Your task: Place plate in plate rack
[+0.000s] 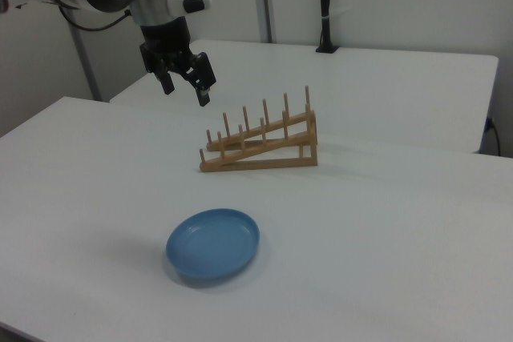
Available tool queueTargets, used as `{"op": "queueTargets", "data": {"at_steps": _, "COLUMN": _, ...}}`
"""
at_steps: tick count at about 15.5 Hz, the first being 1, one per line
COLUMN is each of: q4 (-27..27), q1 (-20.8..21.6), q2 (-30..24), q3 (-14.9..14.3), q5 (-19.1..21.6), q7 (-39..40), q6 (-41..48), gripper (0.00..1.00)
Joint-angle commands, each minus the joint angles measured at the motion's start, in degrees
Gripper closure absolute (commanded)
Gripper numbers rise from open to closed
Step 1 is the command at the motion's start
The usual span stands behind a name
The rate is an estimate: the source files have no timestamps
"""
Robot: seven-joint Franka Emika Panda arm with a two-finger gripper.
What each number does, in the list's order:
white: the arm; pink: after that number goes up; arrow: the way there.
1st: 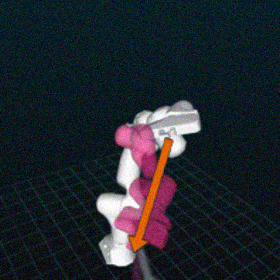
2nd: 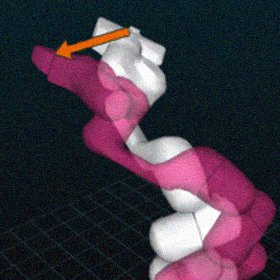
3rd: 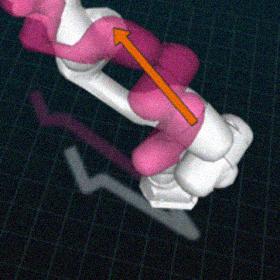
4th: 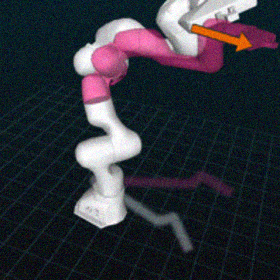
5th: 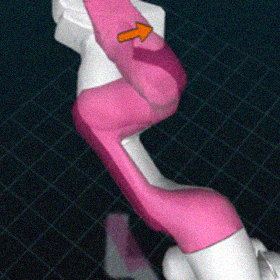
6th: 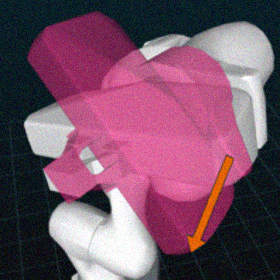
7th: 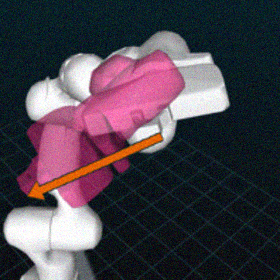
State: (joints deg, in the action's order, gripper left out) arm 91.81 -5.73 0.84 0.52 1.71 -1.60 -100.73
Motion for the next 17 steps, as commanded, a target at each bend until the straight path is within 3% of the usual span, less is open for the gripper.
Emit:
{"op": "queueTargets", "data": {"at_steps": 1, "q4": 0.0, "q1": 0.7, "q2": -0.2, "q3": -0.7, "q5": -0.6, "q7": -1.2, "q6": -0.3, "gripper": 0.00}}
{"op": "queueTargets", "data": {"at_steps": 13, "q4": 0.0, "q1": 0.6, "q2": -0.3, "q3": -0.7, "q5": -0.3, "q7": -0.4, "q6": -0.3, "gripper": 0.00}}
{"op": "queueTargets", "data": {"at_steps": 17, "q4": 0.1, "q1": 0.4, "q2": -0.6, "q3": -0.9, "q5": -0.8, "q7": 10.1, "q6": 1.8, "gripper": 0.00}}
